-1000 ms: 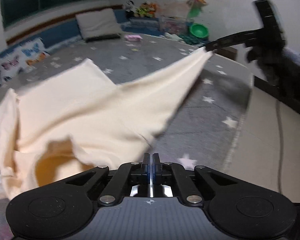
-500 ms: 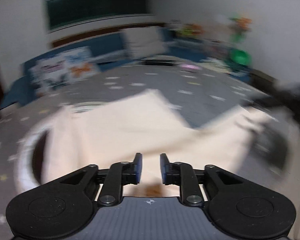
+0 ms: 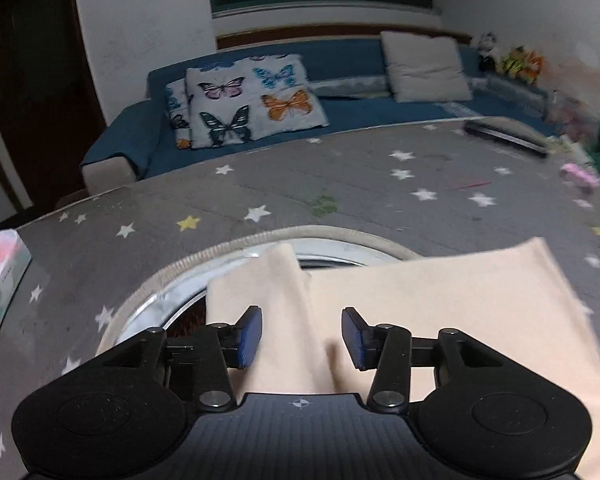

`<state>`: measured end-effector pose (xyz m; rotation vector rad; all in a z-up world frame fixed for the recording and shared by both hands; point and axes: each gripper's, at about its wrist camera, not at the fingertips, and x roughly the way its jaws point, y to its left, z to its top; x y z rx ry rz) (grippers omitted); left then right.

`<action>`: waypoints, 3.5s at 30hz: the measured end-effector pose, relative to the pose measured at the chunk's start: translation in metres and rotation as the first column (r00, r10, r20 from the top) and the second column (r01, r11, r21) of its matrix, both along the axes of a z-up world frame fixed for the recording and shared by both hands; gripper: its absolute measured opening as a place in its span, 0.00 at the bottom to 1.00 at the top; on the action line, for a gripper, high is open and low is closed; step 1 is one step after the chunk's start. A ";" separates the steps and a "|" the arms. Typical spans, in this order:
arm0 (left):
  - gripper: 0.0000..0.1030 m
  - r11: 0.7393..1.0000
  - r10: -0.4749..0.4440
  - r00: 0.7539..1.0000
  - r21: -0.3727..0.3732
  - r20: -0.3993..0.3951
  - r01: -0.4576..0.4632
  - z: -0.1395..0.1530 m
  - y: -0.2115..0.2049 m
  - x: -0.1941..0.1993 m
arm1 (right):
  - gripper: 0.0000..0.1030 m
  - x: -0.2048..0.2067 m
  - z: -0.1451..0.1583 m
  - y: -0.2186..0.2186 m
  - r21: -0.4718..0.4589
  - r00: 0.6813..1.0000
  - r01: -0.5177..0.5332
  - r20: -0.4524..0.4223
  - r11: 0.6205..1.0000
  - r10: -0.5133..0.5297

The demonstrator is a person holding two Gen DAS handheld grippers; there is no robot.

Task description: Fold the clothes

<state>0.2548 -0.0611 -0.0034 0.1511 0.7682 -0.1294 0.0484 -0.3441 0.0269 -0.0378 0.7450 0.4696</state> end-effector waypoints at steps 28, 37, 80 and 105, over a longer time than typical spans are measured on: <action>0.04 0.915 0.390 0.914 -0.156 0.110 -0.372 0.046 0.210 -0.127 | 0.45 -0.032 -0.004 0.152 -0.188 0.873 -0.470 0.046 0.863 0.485; 0.04 0.867 0.477 0.879 -0.173 0.013 -0.468 0.004 0.248 -0.155 | 0.04 -0.047 -0.026 0.179 -0.262 0.851 -0.495 0.044 0.828 0.523; 0.18 0.988 -0.130 0.987 -0.071 0.095 0.137 0.017 0.088 -0.258 | 0.18 -0.073 0.000 0.136 -0.162 0.885 -0.456 0.021 0.875 0.465; 0.18 0.913 -0.397 0.916 -0.071 0.064 0.401 -0.005 0.008 -0.263 | 0.35 -0.048 -0.009 -0.004 -0.162 0.985 0.154 0.102 0.975 -0.138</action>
